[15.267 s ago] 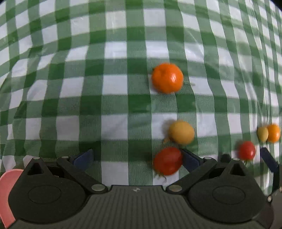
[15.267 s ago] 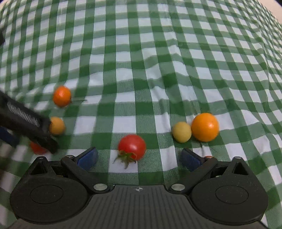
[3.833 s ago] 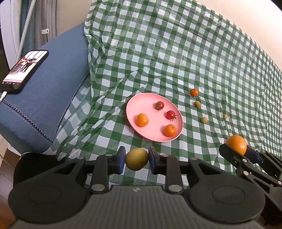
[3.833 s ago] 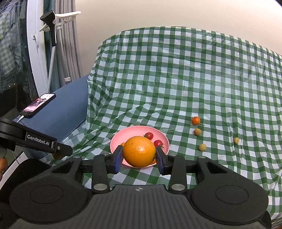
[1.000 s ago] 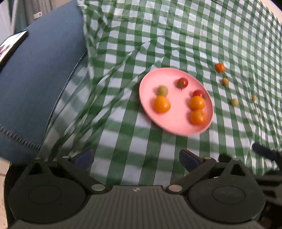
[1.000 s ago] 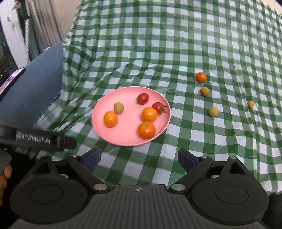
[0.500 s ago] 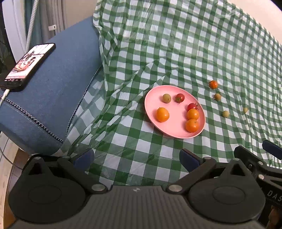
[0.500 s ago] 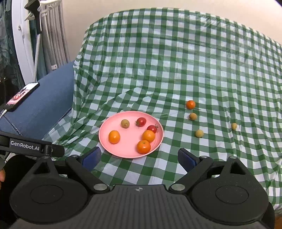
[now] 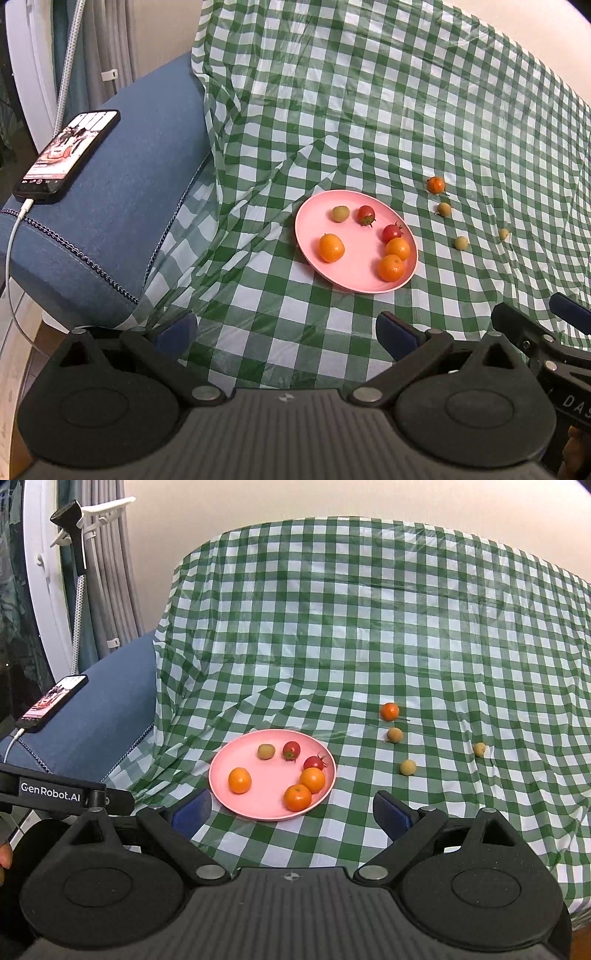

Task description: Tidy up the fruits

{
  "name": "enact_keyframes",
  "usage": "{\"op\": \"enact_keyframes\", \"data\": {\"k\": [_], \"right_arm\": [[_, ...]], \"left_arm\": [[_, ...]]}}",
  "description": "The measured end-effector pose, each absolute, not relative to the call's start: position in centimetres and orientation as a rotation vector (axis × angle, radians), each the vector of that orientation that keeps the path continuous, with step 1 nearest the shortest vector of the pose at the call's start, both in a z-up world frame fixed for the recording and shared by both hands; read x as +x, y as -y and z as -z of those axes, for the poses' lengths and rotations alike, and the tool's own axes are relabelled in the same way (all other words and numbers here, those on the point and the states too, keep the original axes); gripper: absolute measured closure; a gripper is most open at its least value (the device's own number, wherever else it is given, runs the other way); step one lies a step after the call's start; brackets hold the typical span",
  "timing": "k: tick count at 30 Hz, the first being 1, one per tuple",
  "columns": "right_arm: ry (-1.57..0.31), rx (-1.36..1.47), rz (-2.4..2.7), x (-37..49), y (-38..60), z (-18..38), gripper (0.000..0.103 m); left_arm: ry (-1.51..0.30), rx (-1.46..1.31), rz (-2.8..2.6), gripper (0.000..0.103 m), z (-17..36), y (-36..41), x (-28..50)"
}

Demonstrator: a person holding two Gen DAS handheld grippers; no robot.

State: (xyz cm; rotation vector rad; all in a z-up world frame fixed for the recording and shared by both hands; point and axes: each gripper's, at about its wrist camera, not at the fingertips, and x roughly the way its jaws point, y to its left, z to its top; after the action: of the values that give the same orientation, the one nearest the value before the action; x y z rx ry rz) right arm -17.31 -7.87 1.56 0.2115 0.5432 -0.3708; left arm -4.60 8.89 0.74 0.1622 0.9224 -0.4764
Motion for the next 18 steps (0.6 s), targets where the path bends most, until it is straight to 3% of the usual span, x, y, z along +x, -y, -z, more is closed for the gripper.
{"op": "enact_keyframes", "data": {"k": [18], "right_arm": [[-0.504, 0.294, 0.413, -18.6, 10.1, -1.0, 0.006]], "left_arm": [[-0.923, 0.217, 0.486, 0.000, -1.3, -7.0, -5.0]]}}
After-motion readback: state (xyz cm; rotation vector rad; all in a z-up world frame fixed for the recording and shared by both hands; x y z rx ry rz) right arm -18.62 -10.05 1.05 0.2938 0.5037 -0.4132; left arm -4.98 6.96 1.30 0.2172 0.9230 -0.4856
